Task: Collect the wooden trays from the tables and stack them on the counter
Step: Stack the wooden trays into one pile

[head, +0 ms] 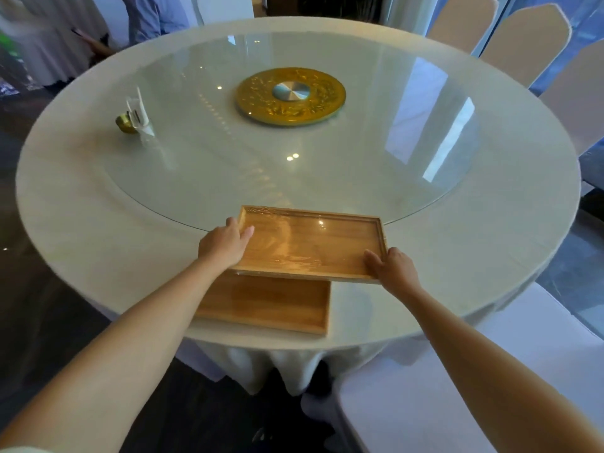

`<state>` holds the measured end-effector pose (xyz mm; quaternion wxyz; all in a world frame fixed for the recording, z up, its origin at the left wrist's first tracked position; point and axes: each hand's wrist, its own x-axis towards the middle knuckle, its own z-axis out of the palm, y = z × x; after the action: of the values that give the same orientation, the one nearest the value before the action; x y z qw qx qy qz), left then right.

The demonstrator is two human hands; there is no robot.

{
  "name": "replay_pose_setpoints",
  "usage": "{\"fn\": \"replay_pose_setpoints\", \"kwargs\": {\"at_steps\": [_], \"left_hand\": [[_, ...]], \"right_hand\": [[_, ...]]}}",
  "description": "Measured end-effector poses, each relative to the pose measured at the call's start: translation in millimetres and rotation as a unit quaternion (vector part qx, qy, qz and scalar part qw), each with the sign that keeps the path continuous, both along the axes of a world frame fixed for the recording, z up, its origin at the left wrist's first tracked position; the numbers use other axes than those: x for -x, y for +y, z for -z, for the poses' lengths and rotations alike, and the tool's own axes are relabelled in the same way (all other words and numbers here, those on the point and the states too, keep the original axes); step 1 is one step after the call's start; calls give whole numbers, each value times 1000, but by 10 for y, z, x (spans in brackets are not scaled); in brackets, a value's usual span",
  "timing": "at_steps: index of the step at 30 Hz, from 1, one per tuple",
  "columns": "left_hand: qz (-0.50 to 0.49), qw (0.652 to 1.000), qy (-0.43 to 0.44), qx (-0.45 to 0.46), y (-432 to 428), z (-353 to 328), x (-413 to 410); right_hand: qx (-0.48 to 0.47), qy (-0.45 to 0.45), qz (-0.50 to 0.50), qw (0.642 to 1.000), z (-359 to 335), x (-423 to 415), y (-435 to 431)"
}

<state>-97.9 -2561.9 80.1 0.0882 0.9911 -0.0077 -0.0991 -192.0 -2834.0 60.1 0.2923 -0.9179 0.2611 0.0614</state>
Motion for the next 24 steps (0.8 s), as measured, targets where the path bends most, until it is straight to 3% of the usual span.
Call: {"fn": "replay_pose_setpoints", "kwargs": {"at_steps": [9, 24], "left_hand": [[41, 998, 42, -24, 947, 306, -4], [66, 993, 83, -43, 1062, 663, 10]], "right_hand": [[9, 52, -1, 999, 226, 80, 959], [9, 126, 23, 992, 268, 241, 1198]]}}
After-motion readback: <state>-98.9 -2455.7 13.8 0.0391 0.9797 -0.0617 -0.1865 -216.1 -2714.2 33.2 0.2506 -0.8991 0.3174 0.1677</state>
